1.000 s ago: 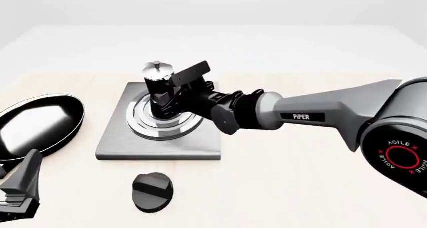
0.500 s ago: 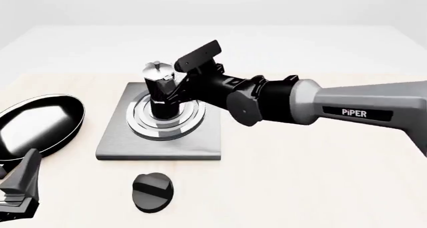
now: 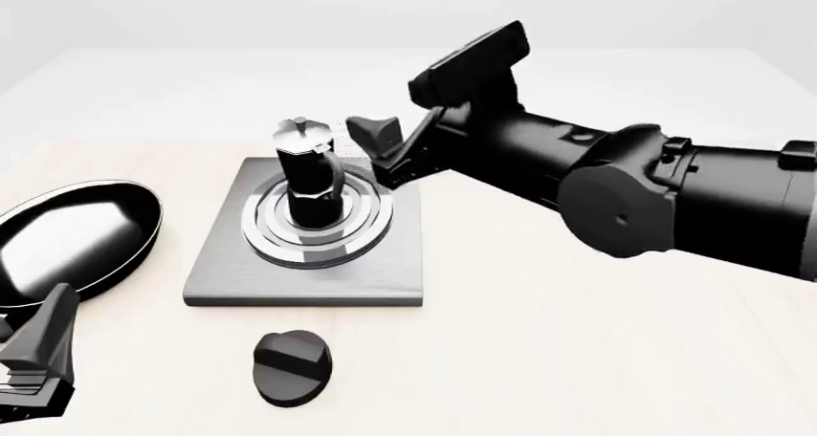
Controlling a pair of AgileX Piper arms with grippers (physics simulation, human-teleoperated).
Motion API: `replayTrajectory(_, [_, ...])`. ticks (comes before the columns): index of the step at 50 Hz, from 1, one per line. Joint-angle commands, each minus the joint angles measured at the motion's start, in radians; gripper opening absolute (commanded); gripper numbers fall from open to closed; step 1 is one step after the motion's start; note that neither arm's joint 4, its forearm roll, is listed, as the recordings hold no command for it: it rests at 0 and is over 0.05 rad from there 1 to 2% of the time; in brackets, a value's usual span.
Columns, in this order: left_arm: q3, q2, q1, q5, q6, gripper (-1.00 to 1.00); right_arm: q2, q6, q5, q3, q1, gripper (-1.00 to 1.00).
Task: Turn on the stove and put the moka pot on it.
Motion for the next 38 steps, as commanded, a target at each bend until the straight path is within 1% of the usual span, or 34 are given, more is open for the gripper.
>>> replayTrajectory(1, [0.000, 0.000, -0.001, -0.002, -0.002, 1.00, -0.220, 0.033, -0.041, 0.191, -0.031, 1.00])
replayTrajectory(4, [0.000, 0.000, 0.002, -0.004, -0.004, 1.00, -0.276, 0.045, -0.056, 0.246, -0.032, 1.00])
replayTrajectory(5, [0.000, 0.000, 0.001, -0.005, -0.004, 1.00, -0.309, 0.041, -0.071, 0.283, -0.042, 1.00])
replayTrajectory(7, [0.000, 0.000, 0.000, -0.009, -0.004, 1.00, -0.337, 0.054, -0.080, 0.317, -0.040, 1.00])
replayTrajectory(8, [0.000, 0.000, 0.001, -0.011, -0.005, 1.00, -0.369, 0.042, -0.094, 0.358, -0.047, 1.00])
replayTrajectory(10, [0.000, 0.000, 0.001, -0.012, -0.006, 1.00, -0.422, 0.063, -0.106, 0.417, -0.059, 1.00])
replayTrajectory(13, [0.000, 0.000, -0.001, -0.014, -0.007, 1.00, -0.499, 0.071, -0.116, 0.496, -0.075, 1.00])
replayTrajectory(18, [-0.001, 0.000, -0.010, -0.019, -0.007, 1.00, -0.628, 0.081, -0.100, 0.596, -0.107, 1.00])
replayTrajectory(21, [-0.001, 0.000, -0.012, -0.019, -0.007, 1.00, -0.686, 0.085, -0.085, 0.635, -0.108, 1.00])
replayTrajectory(26, [-0.001, 0.000, -0.016, -0.019, -0.006, 1.00, -0.862, 0.107, -0.025, 0.724, -0.136, 1.00])
replayTrajectory(27, [-0.001, 0.000, -0.015, -0.020, -0.006, 1.00, -0.896, 0.101, -0.017, 0.742, -0.144, 1.00])
replayTrajectory(28, [0.000, 0.000, -0.015, -0.021, -0.006, 1.00, -0.930, 0.082, -0.009, 0.763, -0.152, 1.00])
replayTrajectory(30, [-0.001, 0.000, -0.013, -0.021, -0.007, 1.00, -1.003, 0.094, 0.006, 0.810, -0.161, 1.00])
replayTrajectory(31, [0.000, 0.000, -0.013, -0.023, -0.006, 1.00, -1.098, 0.069, 0.037, 0.846, -0.174, 1.00])
replayTrajectory(32, [0.000, 0.000, -0.012, -0.023, -0.005, 1.00, -1.117, 0.063, 0.049, 0.856, -0.177, 1.00])
replayTrajectory(33, [0.000, 0.000, -0.011, -0.024, -0.005, 1.00, -1.187, 0.081, 0.086, 0.885, -0.187, 1.00])
replayTrajectory(35, [-0.001, 0.000, -0.008, -0.023, -0.005, 1.00, -1.374, 0.137, 0.193, 0.914, -0.194, 1.00])
replayTrajectory(36, [-0.001, 0.000, -0.007, -0.022, -0.005, 1.00, -1.439, 0.157, 0.238, 0.928, -0.194, 1.00])
replayTrajectory(38, [0.000, 0.000, -0.010, -0.023, -0.005, 1.00, -1.454, 0.159, 0.218, 0.967, -0.220, 1.00])
